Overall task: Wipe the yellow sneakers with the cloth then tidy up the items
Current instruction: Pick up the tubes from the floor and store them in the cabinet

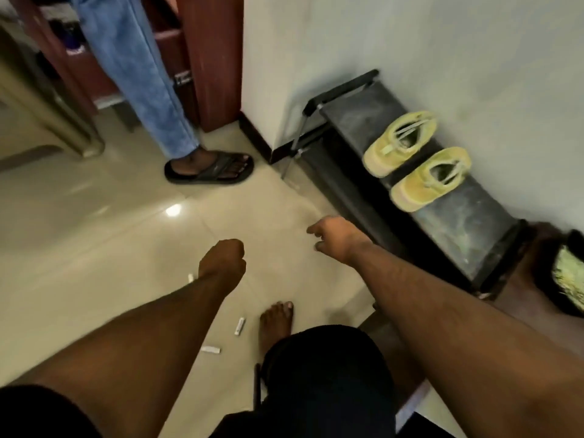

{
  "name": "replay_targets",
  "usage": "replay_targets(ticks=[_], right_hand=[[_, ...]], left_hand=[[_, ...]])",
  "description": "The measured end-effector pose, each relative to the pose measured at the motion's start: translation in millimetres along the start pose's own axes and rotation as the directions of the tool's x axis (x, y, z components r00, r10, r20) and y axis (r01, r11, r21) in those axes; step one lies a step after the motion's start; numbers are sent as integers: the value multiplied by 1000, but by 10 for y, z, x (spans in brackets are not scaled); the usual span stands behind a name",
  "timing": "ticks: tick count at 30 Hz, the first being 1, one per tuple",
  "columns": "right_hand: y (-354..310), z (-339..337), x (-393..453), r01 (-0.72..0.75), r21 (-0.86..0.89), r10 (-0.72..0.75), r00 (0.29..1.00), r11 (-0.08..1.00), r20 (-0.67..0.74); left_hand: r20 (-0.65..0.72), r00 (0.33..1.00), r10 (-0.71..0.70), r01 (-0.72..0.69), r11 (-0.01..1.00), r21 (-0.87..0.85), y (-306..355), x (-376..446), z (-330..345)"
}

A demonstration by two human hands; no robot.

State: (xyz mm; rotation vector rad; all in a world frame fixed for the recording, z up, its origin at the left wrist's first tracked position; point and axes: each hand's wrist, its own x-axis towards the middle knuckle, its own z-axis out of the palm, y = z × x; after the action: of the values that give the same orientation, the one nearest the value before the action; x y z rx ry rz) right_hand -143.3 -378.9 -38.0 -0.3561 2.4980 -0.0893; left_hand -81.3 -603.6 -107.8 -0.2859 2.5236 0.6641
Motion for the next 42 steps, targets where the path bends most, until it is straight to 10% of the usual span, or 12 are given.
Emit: replay_targets(ticks=[7, 15, 21, 32, 42], right_hand=[[-62, 1204, 845, 237, 26, -236, 938, 971, 255], [-329, 2462, 1103, 658, -50, -585, 700, 751, 410], [-508, 3070, 1208, 773, -136, -667, 610, 620, 427], [-625, 3201, 1201, 694, -284, -614, 719, 661, 327], [319, 1890, 719, -7, -2, 7, 1000, 1000, -5]], left_hand=[[164, 916, -366, 385, 917, -102, -932, 189, 980], [287, 648, -706, 761, 607, -226, -1481, -191, 2004], [247, 521, -817, 813, 388, -434, -1428, -81, 2455], [229, 671, -705, 720, 546, -430, -1296, 266, 2405], [142, 927, -348, 365, 743, -561, 43, 607, 1909]])
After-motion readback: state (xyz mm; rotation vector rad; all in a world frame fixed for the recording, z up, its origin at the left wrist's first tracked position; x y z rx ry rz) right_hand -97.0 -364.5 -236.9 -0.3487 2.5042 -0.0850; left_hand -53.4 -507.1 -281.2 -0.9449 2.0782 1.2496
